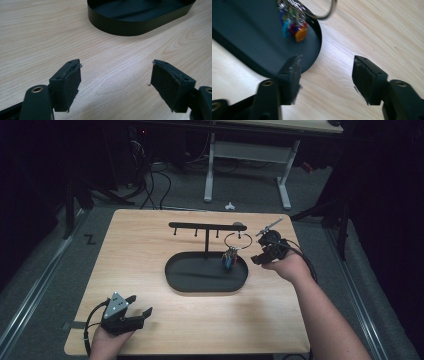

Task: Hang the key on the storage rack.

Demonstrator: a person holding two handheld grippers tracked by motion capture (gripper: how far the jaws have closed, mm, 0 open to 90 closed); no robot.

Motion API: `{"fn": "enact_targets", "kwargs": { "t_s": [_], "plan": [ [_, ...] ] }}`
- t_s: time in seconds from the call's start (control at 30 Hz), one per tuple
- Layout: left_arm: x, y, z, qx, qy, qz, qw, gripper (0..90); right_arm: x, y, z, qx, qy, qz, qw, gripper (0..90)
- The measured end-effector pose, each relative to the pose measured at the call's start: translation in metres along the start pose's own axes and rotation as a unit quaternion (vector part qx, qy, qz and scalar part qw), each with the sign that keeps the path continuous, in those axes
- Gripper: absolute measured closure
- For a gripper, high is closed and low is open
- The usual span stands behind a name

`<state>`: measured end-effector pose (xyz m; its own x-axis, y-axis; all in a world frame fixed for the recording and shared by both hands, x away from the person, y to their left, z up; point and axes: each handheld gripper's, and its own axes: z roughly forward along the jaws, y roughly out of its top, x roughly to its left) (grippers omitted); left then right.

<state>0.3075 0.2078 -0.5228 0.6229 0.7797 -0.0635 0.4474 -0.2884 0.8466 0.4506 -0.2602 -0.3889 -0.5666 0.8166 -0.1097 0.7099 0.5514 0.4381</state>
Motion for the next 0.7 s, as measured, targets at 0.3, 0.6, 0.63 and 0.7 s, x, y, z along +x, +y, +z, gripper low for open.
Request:
{"fn": "enact_targets", "kwargs": {
  "t_s": [0.3,0.6,0.63,0.7],
  "plan": [
    [0.0,-0.001,0.0,0.0,0.007,-0.002,1.0,23.4,0.008,-0.037,0.021,-0.049,-0.013,0.033,0.9982,30.3],
    [0.0,-0.001,0.001,0.001,0.007,-0.001,1.0,22.9,0.025,-0.082,0.024,-0.125,-0.041,0.062,0.9894,24.7],
    [0.0,-0.001,0.001,0.001,0.007,0.0,1.0,22.8,0.029,-0.089,0.025,-0.134,-0.046,0.065,0.9878,24.8],
    [0.0,0.0,0.002,0.003,0.007,0.001,1.0,21.8,0.035,-0.099,0.027,-0.141,-0.056,0.06,0.9865,23.8]
  ]
}}
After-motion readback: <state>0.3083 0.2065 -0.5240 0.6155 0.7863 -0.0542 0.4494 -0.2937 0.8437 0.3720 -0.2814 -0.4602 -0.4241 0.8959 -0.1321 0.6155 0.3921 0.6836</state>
